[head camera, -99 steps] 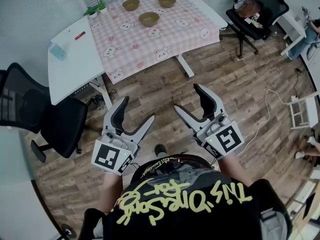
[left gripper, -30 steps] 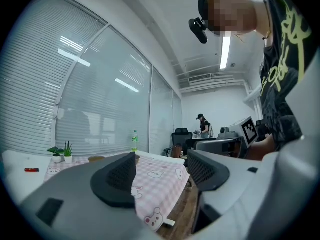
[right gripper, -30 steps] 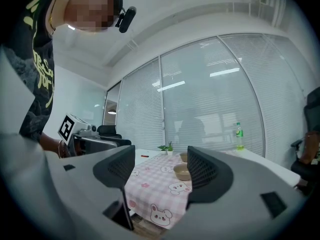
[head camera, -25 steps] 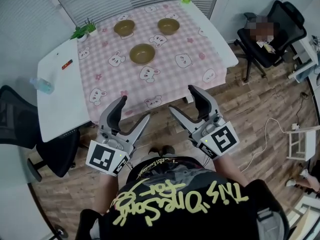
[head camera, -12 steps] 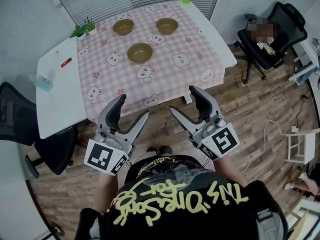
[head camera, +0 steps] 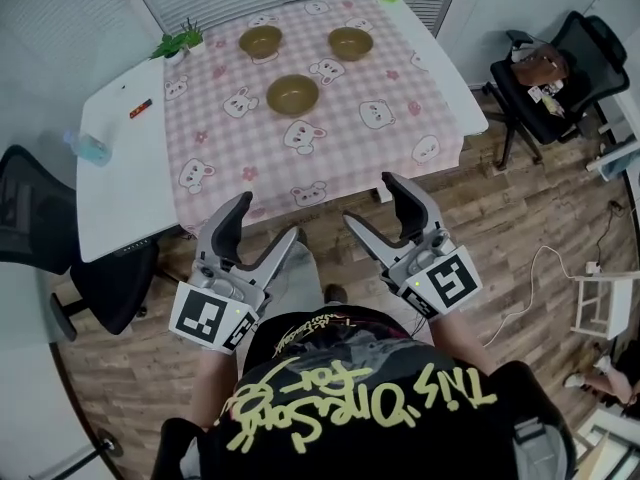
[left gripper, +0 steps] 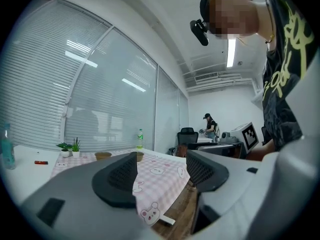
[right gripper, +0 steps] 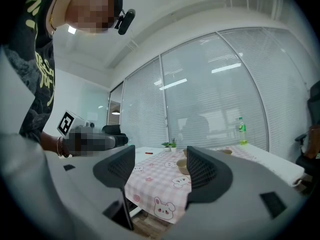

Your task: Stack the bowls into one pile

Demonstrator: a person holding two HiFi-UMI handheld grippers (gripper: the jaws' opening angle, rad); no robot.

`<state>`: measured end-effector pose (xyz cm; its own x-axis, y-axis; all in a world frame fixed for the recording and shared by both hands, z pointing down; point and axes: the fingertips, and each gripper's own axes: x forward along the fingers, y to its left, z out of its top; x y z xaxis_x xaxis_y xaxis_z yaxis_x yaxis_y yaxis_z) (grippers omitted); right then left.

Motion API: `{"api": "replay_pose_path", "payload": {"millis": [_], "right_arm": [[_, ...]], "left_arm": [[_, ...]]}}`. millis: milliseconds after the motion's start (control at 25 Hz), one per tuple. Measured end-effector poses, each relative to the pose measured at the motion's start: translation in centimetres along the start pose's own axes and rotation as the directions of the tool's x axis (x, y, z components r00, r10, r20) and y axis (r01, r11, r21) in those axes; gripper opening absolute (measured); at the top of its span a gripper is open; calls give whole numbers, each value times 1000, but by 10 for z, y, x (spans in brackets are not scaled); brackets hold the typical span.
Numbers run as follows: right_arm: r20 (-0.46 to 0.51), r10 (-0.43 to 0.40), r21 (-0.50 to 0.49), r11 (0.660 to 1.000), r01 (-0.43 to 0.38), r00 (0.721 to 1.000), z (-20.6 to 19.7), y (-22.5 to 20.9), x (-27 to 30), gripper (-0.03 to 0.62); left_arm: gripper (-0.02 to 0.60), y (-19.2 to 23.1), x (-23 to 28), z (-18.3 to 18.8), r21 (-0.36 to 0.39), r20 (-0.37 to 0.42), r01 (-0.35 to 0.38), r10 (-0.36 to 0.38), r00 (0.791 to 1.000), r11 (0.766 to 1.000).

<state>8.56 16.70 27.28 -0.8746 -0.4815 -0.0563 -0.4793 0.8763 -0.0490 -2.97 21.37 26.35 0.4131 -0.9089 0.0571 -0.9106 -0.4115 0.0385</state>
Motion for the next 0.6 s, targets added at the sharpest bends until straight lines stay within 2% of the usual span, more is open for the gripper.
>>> {"api": "replay_pose_path", "payload": {"millis": [200, 400, 600], "right_arm": [[-18, -4, 14, 1000, 4, 1000, 0, 0, 17, 311], [-14, -47, -5, 999, 47, 999, 5, -26, 46, 311], [-3, -55, -16, 998, 55, 998, 9, -52, 94, 311]], "left_arm": [[299, 18, 7, -1, 14, 0, 13, -13, 1000, 1000], [299, 53, 33, 5, 31, 10, 36, -37, 999, 999], [299, 93, 70, 12, 30, 13, 67, -68, 998, 997]]}}
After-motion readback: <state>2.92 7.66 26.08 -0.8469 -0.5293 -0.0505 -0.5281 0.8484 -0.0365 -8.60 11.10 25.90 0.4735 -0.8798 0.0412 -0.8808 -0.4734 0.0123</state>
